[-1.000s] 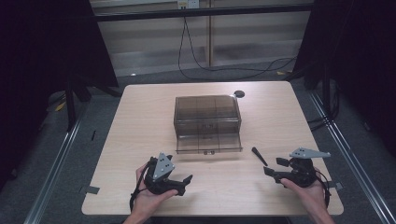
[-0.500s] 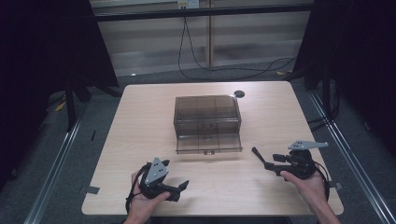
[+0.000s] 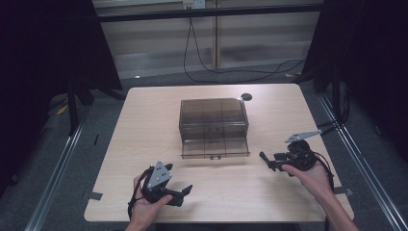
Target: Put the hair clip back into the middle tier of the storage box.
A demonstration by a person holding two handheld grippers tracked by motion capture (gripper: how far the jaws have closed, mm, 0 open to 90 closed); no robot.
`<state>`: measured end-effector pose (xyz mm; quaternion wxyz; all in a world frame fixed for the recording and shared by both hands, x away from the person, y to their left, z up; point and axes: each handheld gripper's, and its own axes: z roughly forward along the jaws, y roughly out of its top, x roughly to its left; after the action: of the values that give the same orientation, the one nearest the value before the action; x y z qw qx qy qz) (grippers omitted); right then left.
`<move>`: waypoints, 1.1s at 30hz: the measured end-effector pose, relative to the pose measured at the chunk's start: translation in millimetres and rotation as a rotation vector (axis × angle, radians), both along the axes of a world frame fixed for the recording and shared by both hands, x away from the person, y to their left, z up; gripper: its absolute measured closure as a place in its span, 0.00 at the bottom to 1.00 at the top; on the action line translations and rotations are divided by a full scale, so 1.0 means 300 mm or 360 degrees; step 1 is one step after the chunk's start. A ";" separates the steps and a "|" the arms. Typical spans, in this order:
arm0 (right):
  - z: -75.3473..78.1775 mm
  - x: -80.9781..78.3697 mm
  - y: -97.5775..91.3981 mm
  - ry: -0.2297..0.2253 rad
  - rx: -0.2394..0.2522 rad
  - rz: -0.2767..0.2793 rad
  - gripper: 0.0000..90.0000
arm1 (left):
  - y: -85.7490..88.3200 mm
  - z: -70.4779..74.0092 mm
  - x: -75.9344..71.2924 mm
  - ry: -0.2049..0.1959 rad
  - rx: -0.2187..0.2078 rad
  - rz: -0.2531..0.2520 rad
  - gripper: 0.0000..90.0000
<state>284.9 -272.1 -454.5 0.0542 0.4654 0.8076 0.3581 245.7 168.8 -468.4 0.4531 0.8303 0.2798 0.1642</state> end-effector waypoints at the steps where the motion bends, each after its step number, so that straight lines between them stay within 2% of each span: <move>1: 0.000 0.008 0.002 0.0012 -0.0017 0.0002 0.57 | 0.001 0.001 0.000 -0.0005 0.0008 -0.0007 0.04; 4: -0.004 0.032 0.008 0.0027 -0.0054 0.0023 0.59 | 0.000 0.002 -0.001 -0.0013 0.0013 -0.0012 0.04; 9: 0.002 0.072 0.025 0.0105 -0.0097 0.0087 0.71 | 0.000 0.002 0.000 -0.0018 0.0013 -0.0011 0.05; 14: -0.004 0.118 0.037 0.0228 -0.0177 0.0105 0.76 | 0.001 0.003 0.000 -0.0024 0.0022 -0.0014 0.05; 19: -0.030 0.157 0.054 0.0321 -0.0249 0.0125 0.78 | 0.003 0.003 -0.001 -0.0024 0.0012 -0.0021 0.05; 21: -0.031 0.170 0.055 0.0326 -0.0284 0.0130 0.78 | 0.004 0.004 -0.001 -0.0029 0.0018 -0.0027 0.05; 24: -0.028 0.191 0.055 0.0344 -0.0285 0.0134 0.78 | 0.007 0.006 -0.002 -0.0035 0.0015 -0.0027 0.05; 26: -0.031 0.203 0.058 0.0359 -0.0329 0.0149 0.78 | 0.010 0.007 -0.002 -0.0034 0.0015 -0.0020 0.05; 31: -0.035 0.225 0.068 0.0397 -0.0357 0.0171 0.79 | 0.012 0.006 0.000 -0.0028 0.0011 -0.0014 0.05; 33: -0.039 0.233 0.075 0.0421 -0.0396 0.0183 0.80 | 0.013 0.007 0.001 -0.0031 0.0020 -0.0017 0.05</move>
<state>354.8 -249.5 -466.1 -0.0159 0.4512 0.8710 0.1937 245.9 172.6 -466.4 0.4516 0.8330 0.2698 0.1715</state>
